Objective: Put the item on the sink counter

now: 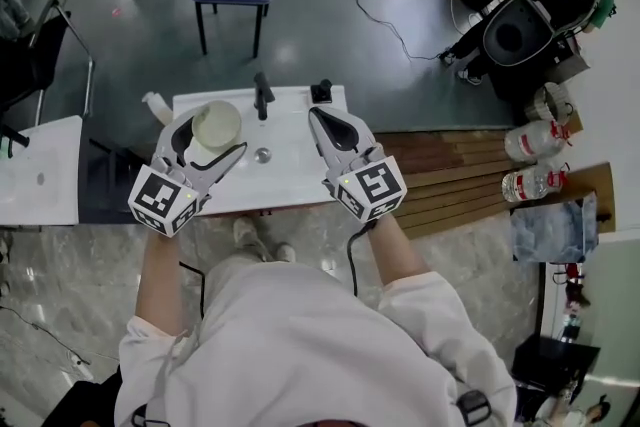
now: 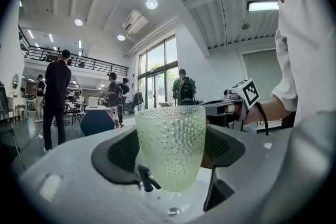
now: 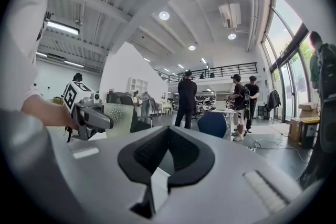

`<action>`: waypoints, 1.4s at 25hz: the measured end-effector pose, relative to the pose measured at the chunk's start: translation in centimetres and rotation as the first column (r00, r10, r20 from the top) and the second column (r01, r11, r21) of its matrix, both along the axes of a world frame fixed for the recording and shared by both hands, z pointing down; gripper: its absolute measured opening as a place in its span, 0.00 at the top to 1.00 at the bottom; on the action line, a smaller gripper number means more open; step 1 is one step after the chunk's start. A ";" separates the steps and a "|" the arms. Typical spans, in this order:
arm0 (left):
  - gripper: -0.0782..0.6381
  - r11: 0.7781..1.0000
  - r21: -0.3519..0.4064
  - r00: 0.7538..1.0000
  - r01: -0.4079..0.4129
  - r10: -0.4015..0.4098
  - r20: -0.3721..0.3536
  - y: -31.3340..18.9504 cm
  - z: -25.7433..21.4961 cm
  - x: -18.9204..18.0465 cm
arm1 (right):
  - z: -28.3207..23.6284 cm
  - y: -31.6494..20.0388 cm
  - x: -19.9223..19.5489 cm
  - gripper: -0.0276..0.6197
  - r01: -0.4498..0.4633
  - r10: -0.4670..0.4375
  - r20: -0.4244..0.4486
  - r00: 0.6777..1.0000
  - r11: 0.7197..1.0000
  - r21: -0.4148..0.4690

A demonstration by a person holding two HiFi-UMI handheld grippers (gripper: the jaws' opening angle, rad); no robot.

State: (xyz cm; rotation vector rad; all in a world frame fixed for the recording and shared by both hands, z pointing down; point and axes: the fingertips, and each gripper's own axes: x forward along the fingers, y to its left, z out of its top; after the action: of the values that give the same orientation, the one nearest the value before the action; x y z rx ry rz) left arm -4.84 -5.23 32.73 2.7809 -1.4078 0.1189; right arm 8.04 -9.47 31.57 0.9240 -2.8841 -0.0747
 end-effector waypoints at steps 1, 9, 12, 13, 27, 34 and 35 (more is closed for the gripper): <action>0.36 1.000 0.003 1.000 -0.005 0.005 0.001 -0.6 0.1 -0.3 | 0.1 -0.6 -0.3 0.95 -0.005 0.005 -0.001 1.000 1.000 -0.001; 0.36 0.998 0.042 0.999 -0.039 0.040 -0.006 -5.5 0.6 -3.6 | 0.2 -4.9 -3.8 0.95 -0.022 0.022 -0.007 1.000 1.000 0.003; 0.36 0.997 0.043 0.998 -0.057 0.057 -0.009 -7.2 1.5 -4.4 | 0.6 -6.3 -4.9 0.95 -0.026 0.026 -0.008 1.000 1.000 0.005; 0.36 0.997 0.042 0.998 -0.062 0.062 -0.007 -7.8 1.9 -4.5 | 0.8 -6.8 -5.2 0.95 -0.027 0.027 -0.008 1.000 1.000 0.004; 0.36 0.999 0.007 0.999 -0.039 0.039 0.003 -14.0 9.8 -5.2 | 6.6 -11.5 -6.4 0.95 0.010 -0.010 -0.022 1.000 0.999 -0.037; 0.36 1.000 -0.017 1.000 -0.023 0.023 0.011 -16.3 14.4 -5.7 | 9.9 -13.2 -6.7 0.95 0.014 -0.015 -0.021 1.000 0.997 -0.074; 0.36 0.999 -0.024 1.000 -0.022 0.023 0.007 -16.6 14.9 -5.7 | 10.3 -13.4 -6.8 0.95 0.013 -0.014 -0.019 1.000 0.997 -0.079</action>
State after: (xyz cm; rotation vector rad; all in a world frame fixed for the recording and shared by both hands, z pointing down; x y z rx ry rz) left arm -10.57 -21.80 47.60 2.7808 -1.3679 0.1452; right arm 1.29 -22.89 41.83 0.8847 -2.8528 0.0278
